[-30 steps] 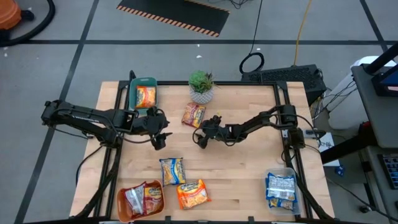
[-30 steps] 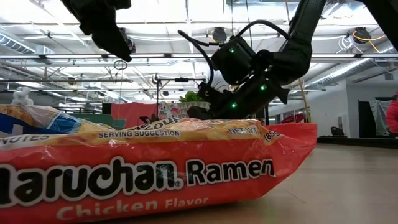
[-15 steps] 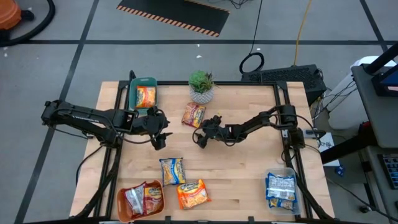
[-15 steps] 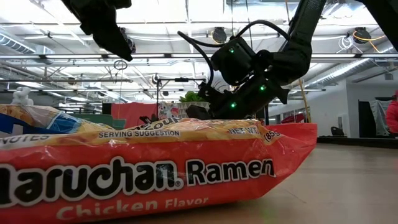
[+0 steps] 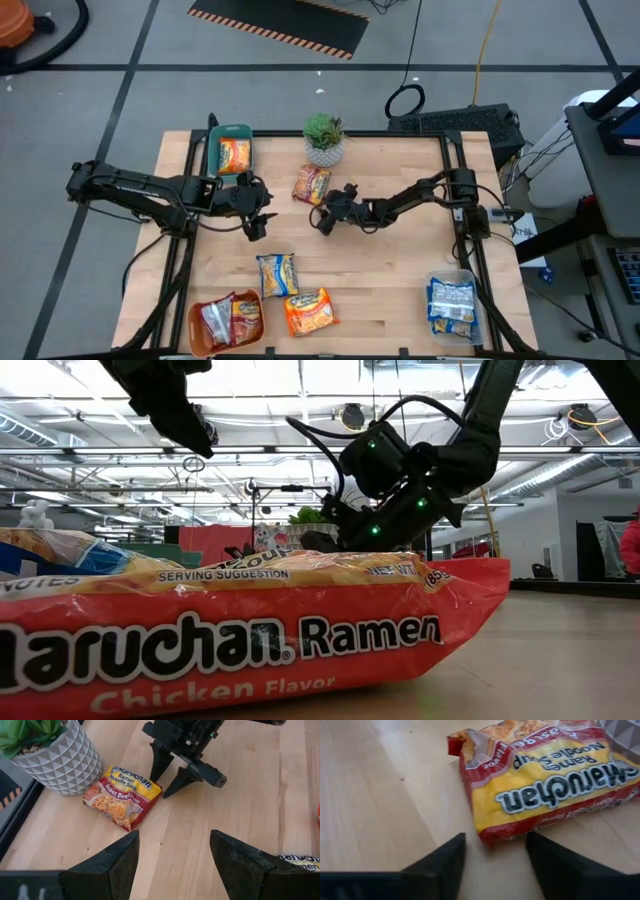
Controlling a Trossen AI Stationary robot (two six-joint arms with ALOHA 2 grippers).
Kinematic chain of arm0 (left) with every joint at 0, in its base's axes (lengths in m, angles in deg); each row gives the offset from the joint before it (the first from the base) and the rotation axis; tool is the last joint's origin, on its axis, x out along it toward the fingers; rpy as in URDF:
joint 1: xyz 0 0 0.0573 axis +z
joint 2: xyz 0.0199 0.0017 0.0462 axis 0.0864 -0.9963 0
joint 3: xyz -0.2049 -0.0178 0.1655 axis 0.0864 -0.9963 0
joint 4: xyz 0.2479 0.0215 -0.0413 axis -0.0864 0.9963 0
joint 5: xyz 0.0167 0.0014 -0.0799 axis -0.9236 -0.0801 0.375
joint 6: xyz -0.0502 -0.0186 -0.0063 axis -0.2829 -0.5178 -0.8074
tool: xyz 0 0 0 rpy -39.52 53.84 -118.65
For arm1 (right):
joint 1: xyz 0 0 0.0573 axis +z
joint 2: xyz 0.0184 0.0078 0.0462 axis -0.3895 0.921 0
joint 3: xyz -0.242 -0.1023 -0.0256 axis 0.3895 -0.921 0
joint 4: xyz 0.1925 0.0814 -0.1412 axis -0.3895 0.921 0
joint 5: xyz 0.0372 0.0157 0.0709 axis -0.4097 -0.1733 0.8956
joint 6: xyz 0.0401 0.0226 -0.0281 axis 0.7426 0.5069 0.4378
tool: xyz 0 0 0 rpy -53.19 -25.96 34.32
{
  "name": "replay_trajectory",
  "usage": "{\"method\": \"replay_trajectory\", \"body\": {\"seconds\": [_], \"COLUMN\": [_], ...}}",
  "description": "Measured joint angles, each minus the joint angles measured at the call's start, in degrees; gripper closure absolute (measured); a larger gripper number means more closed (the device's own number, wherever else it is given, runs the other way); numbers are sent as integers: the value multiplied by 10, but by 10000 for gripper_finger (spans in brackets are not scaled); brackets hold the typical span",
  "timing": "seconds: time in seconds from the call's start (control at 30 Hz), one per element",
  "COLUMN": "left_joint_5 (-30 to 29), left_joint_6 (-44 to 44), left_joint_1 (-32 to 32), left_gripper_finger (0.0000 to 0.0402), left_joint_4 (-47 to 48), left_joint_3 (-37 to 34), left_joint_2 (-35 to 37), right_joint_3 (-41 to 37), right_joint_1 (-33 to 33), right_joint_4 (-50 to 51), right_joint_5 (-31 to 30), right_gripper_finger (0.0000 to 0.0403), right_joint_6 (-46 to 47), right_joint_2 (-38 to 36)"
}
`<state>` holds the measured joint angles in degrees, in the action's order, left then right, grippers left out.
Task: Sort Maruchan noodles
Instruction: Put the red noodle pack into the orange bin
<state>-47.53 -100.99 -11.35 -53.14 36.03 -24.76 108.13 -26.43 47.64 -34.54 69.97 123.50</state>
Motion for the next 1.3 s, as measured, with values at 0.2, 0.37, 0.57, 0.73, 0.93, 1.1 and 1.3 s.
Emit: {"method": "replay_trajectory", "body": {"seconds": [0.2,0.37,0.57,0.73,0.93,1.1,1.3], "left_joint_5": [0,0,0,0,0,0,0], "left_joint_6": [4,4,4,4,4,3,3], "left_joint_1": [0,0,0,0,0,0,0], "left_gripper_finger": [154,154,154,154,154,154,154], "left_joint_4": [0,0,1,7,10,10,10], "left_joint_3": [0,0,0,0,0,0,0], "left_joint_2": [0,0,0,0,0,0,0], "right_joint_3": [0,0,0,0,-1,0,-1], "right_joint_1": [-3,-3,-4,-5,-16,-11,12], "right_joint_4": [-3,-4,-9,-1,9,8,-6], "right_joint_5": [1,11,19,56,109,94,36], "right_gripper_finger": [310,381,399,402,402,387,322], "right_joint_6": [-16,-29,-35,-50,-45,-37,-33], "right_joint_2": [0,1,-2,-17,-24,-24,-17]}}
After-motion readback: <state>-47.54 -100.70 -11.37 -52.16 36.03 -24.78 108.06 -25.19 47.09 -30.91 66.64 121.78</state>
